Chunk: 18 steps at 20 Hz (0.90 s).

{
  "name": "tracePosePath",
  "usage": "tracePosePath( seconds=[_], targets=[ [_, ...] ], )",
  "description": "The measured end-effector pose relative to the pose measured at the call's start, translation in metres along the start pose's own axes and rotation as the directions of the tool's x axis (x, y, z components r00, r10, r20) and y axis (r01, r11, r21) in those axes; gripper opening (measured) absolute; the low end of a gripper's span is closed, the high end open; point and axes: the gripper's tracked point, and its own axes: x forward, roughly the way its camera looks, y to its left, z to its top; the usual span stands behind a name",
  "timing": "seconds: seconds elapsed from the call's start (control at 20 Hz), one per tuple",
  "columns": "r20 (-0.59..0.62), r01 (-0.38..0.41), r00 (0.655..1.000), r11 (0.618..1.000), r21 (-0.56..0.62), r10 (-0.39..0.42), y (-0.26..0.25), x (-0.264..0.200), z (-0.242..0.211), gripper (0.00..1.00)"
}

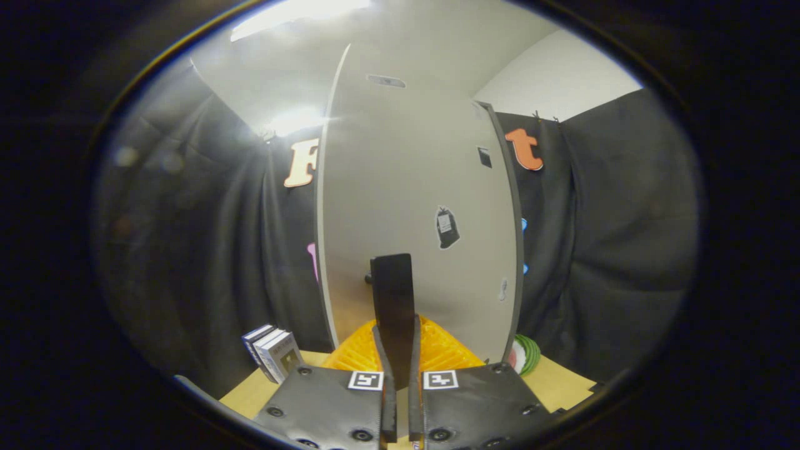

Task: Open the shoe cabinet door, grab the shoes and put them into the shoe cabinet, then close the shoe cabinet door.

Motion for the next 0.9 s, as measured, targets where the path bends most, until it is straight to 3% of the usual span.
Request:
tracePosePath(
  seconds=[0.65,0.7,0.9],
  targets=[
    [-0.005,-0.026,1.0,0.998,-0.054,0.026,-0.07,-0.045,0.009,0.08],
    [-0.004,-0.031,1.0,0.998,-0.054,0.031,-0.075,-0.044,0.009,0.11],
    [-0.005,-0.009,1.0,0.999,-0.035,0.009,-0.106,-0.053,0.008,0.11]
  ],
)
